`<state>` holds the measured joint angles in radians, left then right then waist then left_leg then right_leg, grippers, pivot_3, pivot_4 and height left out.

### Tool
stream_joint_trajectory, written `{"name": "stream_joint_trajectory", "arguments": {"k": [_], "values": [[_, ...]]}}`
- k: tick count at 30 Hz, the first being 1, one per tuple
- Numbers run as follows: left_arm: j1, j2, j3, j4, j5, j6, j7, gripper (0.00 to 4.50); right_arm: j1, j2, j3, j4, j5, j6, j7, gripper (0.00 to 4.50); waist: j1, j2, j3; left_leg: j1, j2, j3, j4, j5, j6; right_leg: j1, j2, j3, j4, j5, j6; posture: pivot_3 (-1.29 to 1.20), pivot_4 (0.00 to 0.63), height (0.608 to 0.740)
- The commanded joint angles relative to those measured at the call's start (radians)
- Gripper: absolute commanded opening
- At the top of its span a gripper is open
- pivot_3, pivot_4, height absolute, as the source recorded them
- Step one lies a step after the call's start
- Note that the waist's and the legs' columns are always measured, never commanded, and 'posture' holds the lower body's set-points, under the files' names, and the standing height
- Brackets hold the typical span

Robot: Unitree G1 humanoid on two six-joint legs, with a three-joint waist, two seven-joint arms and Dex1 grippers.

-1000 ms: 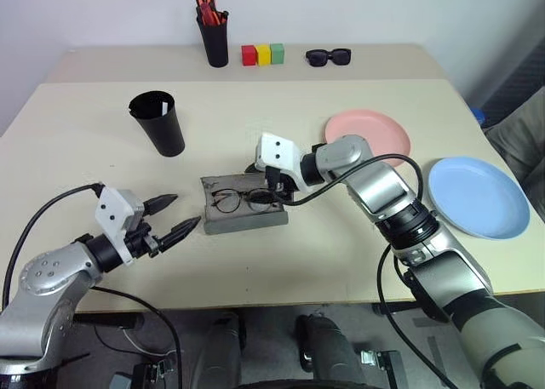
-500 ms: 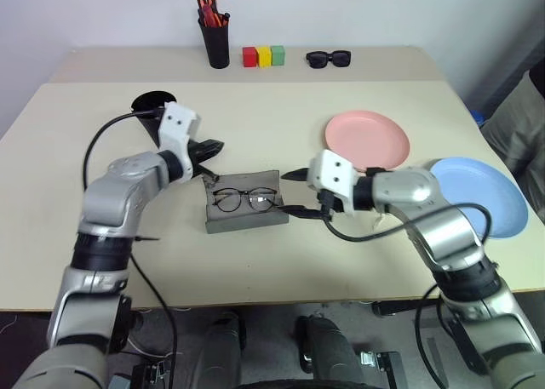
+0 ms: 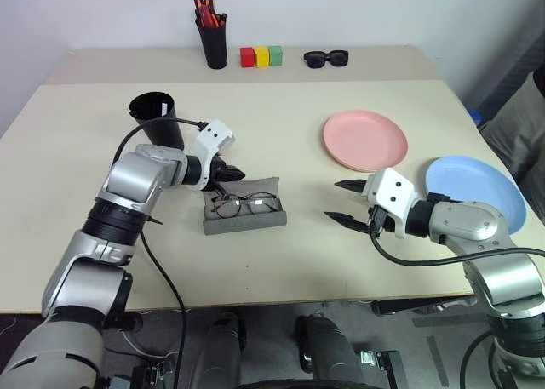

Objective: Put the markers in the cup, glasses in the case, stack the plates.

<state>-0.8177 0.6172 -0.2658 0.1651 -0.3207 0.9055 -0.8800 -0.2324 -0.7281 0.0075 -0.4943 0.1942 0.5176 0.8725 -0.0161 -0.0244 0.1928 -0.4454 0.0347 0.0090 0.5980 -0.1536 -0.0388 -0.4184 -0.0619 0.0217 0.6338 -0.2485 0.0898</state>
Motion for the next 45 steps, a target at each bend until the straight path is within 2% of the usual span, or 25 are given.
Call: {"name": "stream_joint_trajectory", "arguments": {"k": [1, 9, 12, 19, 26, 29, 33, 39, 45], "values": [[0.053, 0.044, 0.0, -0.093, 0.018, -0.085, -0.057, 0.02, -0.008, -0.005, -0.021, 0.007, 0.008, -0.028, -0.015, 3.0, 0.0, 0.0, 0.0, 0.0, 0.0, 0.0, 0.0, 0.0, 0.0, 0.0, 0.0, 0.0, 0.0, 0.0, 0.0, 0.0, 0.15, 0.74], [0.244, 0.139, 0.034, -0.33, 0.008, -0.226, -0.156, 0.02, -0.064, 0.01, 0.008, 0.138, -0.019, -0.071, -0.048, 3.0, -0.001, 0.0, 0.0, 0.0, 0.0, 0.002, 0.0, 0.0, 0.0, 0.0, -0.001, 0.001, -0.001, 0.0, 0.0, 0.0, 0.15, 0.74], [0.33, 0.159, 0.043, -0.39, 0.019, -0.258, -0.148, 0.02, -0.152, 0.017, 0.034, 0.263, -0.068, -0.034, -0.095, 3.0, 0.0, 0.0, 0.0, 0.0, 0.0, 0.002, 0.0, 0.0, 0.0, 0.0, -0.001, 0.001, -0.001, 0.001, -0.001, 0.0, 0.15, 0.74], [0.409, 0.095, 0.141, -0.426, 0.021, -0.356, -0.044, 0.02, -0.334, 0.033, 0.145, 0.584, -0.282, -0.147, -0.245, 3.0, 0.005, 0.0, 0.0, 0.0, 0.0, 0.004, 0.001, 0.0, 0.0, 0.0, -0.002, 0.002, -0.001, 0.001, -0.002, 0.0, 0.15, 0.74], [0.529, 0.005, 0.321, -0.528, -0.101, -0.442, 0.004, 0.02, -0.476, 0.086, 0.239, 0.925, -0.416, -0.361, -0.32, 3.0, -0.004, 0.0, 0.0, 0.0, 0.001, 0.006, 0.0, 0.0, 0.001, -0.001, -0.001, 0.004, -0.002, 0.002, -0.001, 0.0, 0.15, 0.74], [0.565, -0.008, 0.355, -0.566, -0.141, -0.45, 0.01, 0.0, -0.504, 0.1, 0.243, 1.002, -0.435, -0.409, -0.327, 2.12, -0.003, 0.0, 0.0, 0.001, 0.001, 0.006, 0.0, 0.0, 0.001, -0.001, 0.0, 0.004, -0.001, 0.002, -0.001, 0.0, 0.15, 0.74], [0.591, -0.021, 0.365, -0.603, -0.163, -0.445, 0.039, 0.0, -0.504, 0.091, 0.238, 1.005, -0.449, -0.454, -0.317, 0.05, 0.001, 0.001, 0.0, 0.001, 0.001, 0.006, 0.002, 0.0, 0.001, 0.0, 0.0, 0.004, -0.001, 0.002, 0.0, 0.0, 0.15, 0.74], [0.577, -0.067, 0.323, -0.65, -0.192, -0.44, 0.068, 0.0, -0.436, 0.011, 0.168, 0.808, -0.444, -0.419, -0.299, 0.05, 0.005, 0.001, 0.0, 0.001, 0.001, 0.007, 0.003, 0.0, 0.001, 0.001, 0.0, 0.004, -0.001, 0.002, 0.0, 0.0, 0.15, 0.74], [0.549, -0.148, 0.158, -0.681, -0.182, -0.429, 0.071, 0.0, -0.213, -0.181, -0.065, 0.458, -0.315, -0.265, -0.156, 0.05, 0.021, 0.001, 0.0, 0.001, 0.0, 0.007, 0.003, 0.0, 0.001, 0.002, -0.001, 0.004, -0.002, 0.002, 0.001, 0.0, 0.15, 0.74]]}}
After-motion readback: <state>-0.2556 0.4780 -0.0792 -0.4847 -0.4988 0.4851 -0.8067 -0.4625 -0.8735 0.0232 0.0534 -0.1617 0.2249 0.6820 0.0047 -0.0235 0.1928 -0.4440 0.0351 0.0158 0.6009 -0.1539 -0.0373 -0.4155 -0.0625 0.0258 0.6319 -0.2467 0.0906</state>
